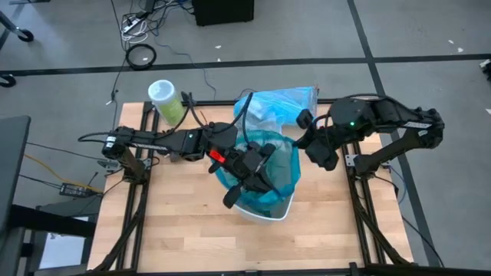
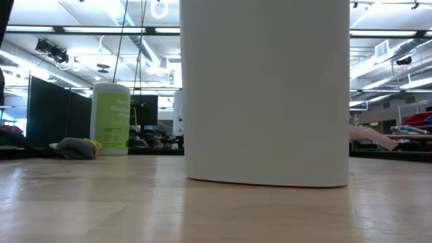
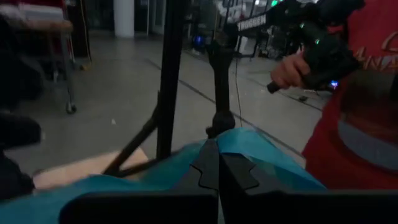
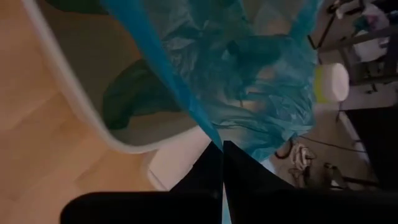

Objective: Place trash/remove bag and relplace
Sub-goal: Insert the blue trash bag into the white trash bin

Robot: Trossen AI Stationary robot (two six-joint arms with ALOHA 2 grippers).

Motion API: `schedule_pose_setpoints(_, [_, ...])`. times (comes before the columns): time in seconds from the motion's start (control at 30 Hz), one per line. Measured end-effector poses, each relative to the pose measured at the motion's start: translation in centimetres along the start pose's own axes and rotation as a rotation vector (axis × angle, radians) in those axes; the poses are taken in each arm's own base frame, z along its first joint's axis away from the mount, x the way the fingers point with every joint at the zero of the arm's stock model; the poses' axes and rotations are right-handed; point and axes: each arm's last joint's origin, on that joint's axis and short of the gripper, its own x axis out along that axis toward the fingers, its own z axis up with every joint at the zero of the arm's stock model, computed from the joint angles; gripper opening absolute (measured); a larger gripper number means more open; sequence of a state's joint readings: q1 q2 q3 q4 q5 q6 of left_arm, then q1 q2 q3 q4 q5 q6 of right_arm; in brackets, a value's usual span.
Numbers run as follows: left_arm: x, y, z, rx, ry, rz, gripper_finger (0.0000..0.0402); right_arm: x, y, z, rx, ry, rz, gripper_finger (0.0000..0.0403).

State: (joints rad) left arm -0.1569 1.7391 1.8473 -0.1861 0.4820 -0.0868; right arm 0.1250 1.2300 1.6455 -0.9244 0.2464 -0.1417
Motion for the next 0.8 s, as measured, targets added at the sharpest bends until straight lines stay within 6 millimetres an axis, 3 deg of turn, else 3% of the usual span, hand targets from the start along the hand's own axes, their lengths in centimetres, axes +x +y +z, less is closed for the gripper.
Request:
schedule_pose_setpoints(0.17, [0.6,0.9,0.0,0.033,-0.049,0.005,0.0001,-0.4,0.4,-0.3,0.047,0.021,0.014,0.0000])
schedule_pose_setpoints(0.43, [2.8,2.4,-2.8,-0.035,0.021,-0.178,0.0001,-0.7,0.9,-1.6,0.097,0.164,-0.069,0.0000])
schedule_pose_setpoints(0.8, [2.8,2.9,-2.3,-0.080,-0.030,-0.205,0.0001,-1.2,3.2,-2.0,0.185,0.207,-0.012,0.0000])
